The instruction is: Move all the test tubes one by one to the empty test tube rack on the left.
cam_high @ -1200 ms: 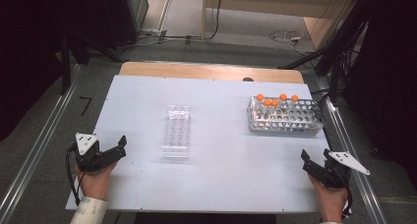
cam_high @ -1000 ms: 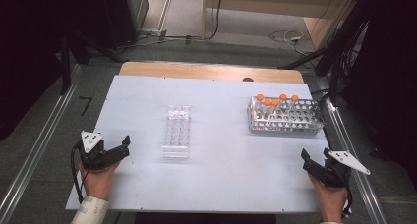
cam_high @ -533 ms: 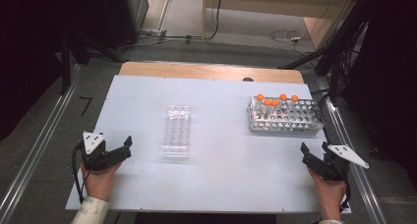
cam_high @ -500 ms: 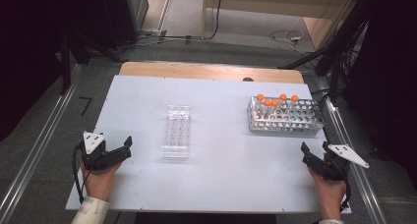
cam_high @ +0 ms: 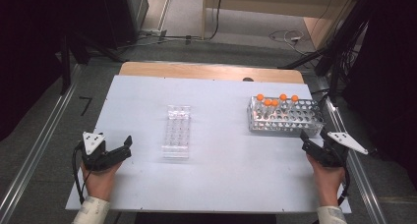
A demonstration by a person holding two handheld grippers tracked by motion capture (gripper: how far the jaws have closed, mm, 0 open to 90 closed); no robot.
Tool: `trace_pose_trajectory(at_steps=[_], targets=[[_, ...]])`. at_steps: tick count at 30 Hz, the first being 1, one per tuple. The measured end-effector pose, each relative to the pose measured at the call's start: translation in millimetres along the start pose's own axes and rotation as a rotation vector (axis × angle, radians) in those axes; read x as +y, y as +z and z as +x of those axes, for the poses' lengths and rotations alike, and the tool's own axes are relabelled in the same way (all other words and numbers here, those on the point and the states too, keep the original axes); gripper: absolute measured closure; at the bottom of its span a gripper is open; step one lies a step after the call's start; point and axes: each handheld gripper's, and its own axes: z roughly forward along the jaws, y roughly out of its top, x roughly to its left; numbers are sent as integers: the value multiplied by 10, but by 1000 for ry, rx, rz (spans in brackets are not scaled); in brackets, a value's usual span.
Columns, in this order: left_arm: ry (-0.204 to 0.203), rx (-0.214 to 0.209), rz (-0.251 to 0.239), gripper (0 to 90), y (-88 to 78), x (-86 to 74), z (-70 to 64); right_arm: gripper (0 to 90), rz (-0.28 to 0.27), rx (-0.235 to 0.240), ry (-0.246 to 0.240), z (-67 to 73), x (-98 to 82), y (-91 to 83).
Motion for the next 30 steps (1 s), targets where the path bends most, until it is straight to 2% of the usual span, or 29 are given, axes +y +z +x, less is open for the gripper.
trace_pose_trajectory(at_steps=[12, 17, 21, 23, 30], targets=[[-3, 1, -10, 64, -8, 0, 2, 316, -16, 39, -15, 126, 228, 216], [-2, 0, -7, 64, 2, 3, 6, 364, -2, 49, -21, 165, 288, 341], [-3, -1, -7, 64, 2, 2, 2, 398, -5, 41, -22, 196, 353, 458], [-3, -2, -7, 64, 1, 0, 9, 404, -1, 18, -35, 212, 389, 526], [-11, 2, -7, 65, 1, -6, 26, 506, 8, -5, -31, 228, 455, 733]])
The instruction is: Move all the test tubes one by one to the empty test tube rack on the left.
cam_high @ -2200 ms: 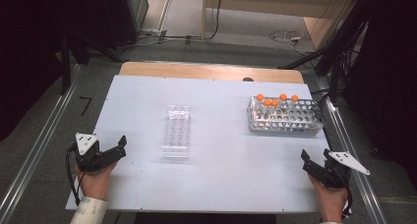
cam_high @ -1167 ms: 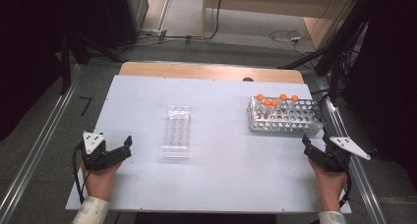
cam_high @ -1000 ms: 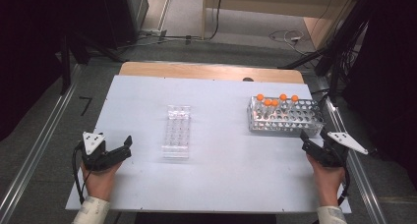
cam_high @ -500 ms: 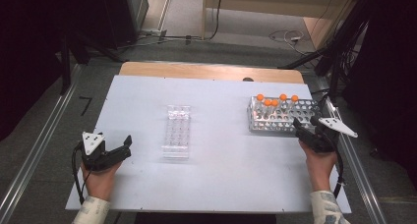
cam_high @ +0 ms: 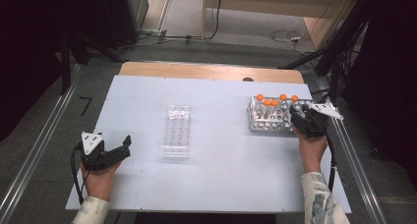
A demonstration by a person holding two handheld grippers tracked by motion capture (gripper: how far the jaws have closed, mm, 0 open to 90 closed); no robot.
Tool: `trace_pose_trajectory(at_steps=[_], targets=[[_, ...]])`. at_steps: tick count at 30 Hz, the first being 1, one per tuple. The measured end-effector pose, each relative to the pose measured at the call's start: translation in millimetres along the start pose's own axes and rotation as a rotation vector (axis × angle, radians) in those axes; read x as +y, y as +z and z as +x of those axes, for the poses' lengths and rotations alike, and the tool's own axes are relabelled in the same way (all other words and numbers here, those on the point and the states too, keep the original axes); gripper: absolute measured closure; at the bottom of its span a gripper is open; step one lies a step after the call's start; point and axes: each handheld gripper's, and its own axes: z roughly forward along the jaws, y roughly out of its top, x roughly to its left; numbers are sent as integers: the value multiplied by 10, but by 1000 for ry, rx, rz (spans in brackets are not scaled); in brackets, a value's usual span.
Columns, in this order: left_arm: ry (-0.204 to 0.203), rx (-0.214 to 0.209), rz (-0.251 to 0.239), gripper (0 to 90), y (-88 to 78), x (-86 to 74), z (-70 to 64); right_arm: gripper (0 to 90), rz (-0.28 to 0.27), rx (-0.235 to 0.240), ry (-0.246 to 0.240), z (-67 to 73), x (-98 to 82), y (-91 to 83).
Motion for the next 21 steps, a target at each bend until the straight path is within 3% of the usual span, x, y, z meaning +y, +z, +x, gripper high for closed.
trace_pose_trajectory(at_steps=[4, 10, 16, 21], targets=[[2, -1, 3, 65, 1, -1, -4, 580, -14, 5, 3, 5, 34, 66], [2, 2, 5, 65, 3, -4, 3, 616, 10, 3, -22, 21, 33, 188], [4, -4, 5, 65, 5, -4, -3, 703, 21, 0, -37, 38, 51, 239], [2, -2, 6, 65, 4, -4, 1, 716, 13, -5, -57, 61, 68, 232]])
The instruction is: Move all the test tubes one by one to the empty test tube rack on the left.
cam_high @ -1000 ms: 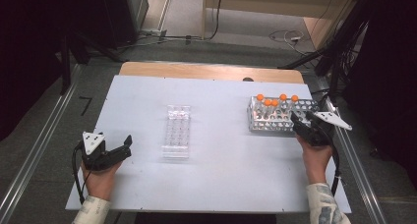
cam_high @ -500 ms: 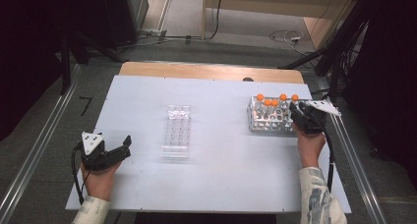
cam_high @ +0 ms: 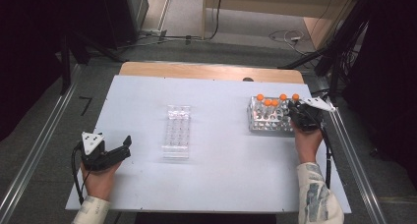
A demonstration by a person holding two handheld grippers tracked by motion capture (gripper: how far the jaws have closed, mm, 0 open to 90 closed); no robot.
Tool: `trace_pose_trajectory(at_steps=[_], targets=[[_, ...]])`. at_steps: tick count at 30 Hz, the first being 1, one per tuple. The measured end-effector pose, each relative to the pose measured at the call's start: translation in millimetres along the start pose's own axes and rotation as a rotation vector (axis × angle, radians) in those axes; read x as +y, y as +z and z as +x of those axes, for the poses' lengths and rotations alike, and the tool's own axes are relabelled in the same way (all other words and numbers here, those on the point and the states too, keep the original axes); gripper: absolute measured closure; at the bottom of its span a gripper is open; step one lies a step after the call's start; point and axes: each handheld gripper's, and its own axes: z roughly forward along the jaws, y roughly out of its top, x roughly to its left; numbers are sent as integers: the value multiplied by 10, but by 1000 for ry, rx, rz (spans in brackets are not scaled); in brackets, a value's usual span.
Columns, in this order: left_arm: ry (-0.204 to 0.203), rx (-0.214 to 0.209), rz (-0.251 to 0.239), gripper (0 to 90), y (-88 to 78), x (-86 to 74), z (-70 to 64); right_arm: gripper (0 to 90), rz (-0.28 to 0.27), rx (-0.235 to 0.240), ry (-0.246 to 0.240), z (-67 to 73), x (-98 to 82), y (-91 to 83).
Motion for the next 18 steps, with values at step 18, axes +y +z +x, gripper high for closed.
trace_pose_trajectory(at_steps=[18], targets=[[6, -4, 3, 65, -9, -4, -4, 724, -102, 7, -5, -25, 253, -320]])
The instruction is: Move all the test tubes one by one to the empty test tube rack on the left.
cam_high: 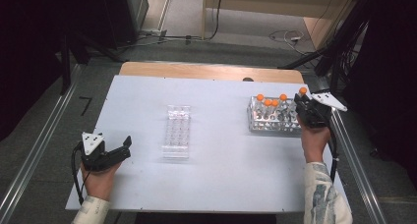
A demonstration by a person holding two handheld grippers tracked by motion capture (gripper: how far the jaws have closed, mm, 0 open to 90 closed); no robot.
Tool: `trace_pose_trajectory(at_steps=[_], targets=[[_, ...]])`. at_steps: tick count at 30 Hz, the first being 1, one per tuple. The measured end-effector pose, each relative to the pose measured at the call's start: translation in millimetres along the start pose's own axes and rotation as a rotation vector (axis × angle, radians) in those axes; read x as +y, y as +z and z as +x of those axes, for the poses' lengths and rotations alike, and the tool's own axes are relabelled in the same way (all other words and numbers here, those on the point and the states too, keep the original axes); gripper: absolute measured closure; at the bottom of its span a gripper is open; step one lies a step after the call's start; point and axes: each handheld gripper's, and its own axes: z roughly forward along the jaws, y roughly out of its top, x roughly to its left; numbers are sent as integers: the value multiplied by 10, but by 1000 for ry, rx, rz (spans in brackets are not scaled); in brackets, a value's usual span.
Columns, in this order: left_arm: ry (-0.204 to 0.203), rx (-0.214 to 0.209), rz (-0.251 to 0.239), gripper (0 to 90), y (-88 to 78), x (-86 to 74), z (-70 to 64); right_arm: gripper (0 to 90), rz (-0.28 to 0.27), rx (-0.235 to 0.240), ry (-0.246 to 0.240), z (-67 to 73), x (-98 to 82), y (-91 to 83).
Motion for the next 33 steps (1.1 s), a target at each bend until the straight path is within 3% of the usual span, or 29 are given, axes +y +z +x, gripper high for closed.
trace_pose_trajectory(at_steps=[11, 19, 25, 27, 28, 33], targets=[[6, -12, 9, 65, 16, -1, -27, 724, -44, 24, -40, 5, 108, -336], [5, -20, 3, 65, -9, 5, -44, 724, -48, 91, -47, 84, 24, -620], [10, -52, -11, 65, -58, 22, -107, 725, -44, 145, -58, 190, -57, -789], [-9, -92, -14, 65, -83, 61, -137, 725, -41, 178, -59, 258, -109, -836], [-9, -92, -14, 65, -83, 61, -137, 725, -41, 178, -59, 258, -109, -836], [22, -153, -27, 73, -152, 152, -279, 725, -22, 224, -77, 422, -225, -858]])
